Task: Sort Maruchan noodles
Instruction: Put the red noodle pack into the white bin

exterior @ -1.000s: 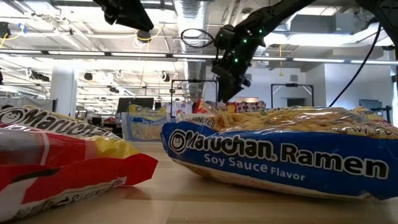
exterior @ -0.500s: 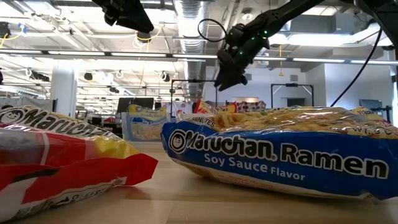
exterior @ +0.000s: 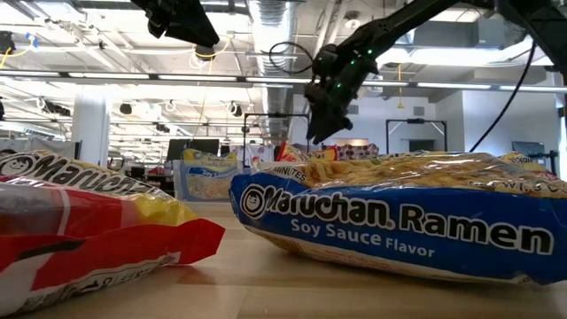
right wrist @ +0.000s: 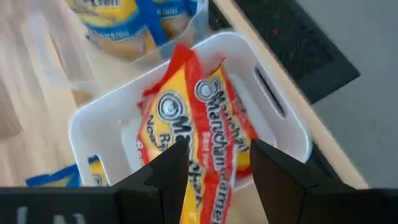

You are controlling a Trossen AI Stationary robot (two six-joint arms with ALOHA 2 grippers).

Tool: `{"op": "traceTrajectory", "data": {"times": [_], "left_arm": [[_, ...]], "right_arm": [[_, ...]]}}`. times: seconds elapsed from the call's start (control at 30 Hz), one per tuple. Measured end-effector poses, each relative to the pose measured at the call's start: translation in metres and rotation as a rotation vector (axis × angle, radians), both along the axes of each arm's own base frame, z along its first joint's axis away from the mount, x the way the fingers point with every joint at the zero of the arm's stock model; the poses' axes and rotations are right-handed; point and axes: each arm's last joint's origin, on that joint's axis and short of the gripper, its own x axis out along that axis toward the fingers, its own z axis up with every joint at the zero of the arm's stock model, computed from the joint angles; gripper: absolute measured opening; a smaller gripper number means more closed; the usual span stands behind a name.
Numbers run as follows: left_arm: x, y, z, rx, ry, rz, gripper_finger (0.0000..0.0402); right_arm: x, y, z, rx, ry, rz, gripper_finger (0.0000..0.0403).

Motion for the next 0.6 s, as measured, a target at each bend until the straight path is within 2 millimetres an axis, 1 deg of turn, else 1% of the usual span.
{"op": "traceTrajectory", "data": {"times": [0.17, 0.23, 0.3, 0.37, 0.5, 0.6], "left_arm": [[0.0, 0.0, 0.0, 0.007, 0.005, -0.002, 0.0143], [0.0, 0.0, 0.0, 0.011, 0.009, -0.004, 0.0143], [0.0, 0.0, 0.0, 0.012, 0.009, -0.004, 0.0143], [0.0, 0.0, 0.0, 0.011, 0.009, -0.004, 0.0143], [0.0, 0.0, 0.0, 0.012, 0.009, -0.003, 0.0143], [0.0, 0.0, 0.0, 0.019, 0.014, -0.005, 0.0143]], "right_arm": [[0.002, 0.0, -0.005, 0.005, 0.015, 0.0, 0.0195], [-0.001, -0.001, -0.012, 0.038, 0.05, -0.003, 0.0195], [0.004, -0.002, -0.018, 0.038, 0.051, 0.004, 0.0195], [0.003, -0.002, -0.024, 0.067, 0.074, 0.003, 0.0195], [0.008, -0.001, -0.036, 0.093, 0.102, 0.022, 0.0195], [0.008, 0.0, -0.038, 0.086, 0.112, 0.039, 0.0193]]}}
